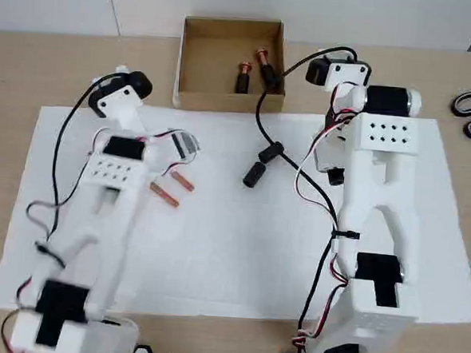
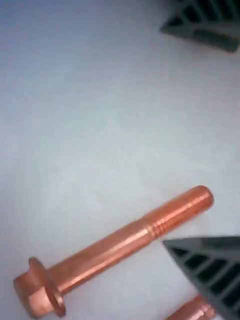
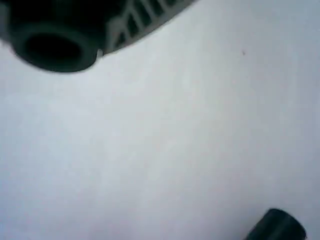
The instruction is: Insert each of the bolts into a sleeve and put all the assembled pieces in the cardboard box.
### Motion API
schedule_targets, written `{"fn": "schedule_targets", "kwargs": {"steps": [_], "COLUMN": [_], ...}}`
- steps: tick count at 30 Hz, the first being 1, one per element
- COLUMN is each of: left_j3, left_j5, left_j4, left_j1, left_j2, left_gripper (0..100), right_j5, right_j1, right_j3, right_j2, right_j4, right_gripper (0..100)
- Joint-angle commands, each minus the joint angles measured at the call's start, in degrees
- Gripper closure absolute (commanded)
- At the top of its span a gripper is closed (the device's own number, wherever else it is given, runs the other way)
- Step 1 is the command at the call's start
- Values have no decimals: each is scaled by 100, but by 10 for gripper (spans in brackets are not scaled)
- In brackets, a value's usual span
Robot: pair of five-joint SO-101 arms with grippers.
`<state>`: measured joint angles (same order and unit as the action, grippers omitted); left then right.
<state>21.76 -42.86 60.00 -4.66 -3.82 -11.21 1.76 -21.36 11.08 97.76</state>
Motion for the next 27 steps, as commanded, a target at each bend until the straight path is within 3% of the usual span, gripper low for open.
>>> {"fn": "schedule_targets", "kwargs": {"steps": [1, 10, 27], "left_j3": [-927, -1640, -1701], "left_j5": [-290, -1011, -1046], "left_j4": [510, 703, 466], "left_j1": [-44, 246, 457], "left_j2": [404, 1477, 1890], "left_gripper": [749, 750, 750], "right_j5": [105, 114, 114], "right_j1": [-22, -22, 312], "right_j3": [-26, -26, -26], "right_j2": [-374, -374, -338], "right_j4": [110, 110, 110], "right_gripper": [995, 995, 995]}}
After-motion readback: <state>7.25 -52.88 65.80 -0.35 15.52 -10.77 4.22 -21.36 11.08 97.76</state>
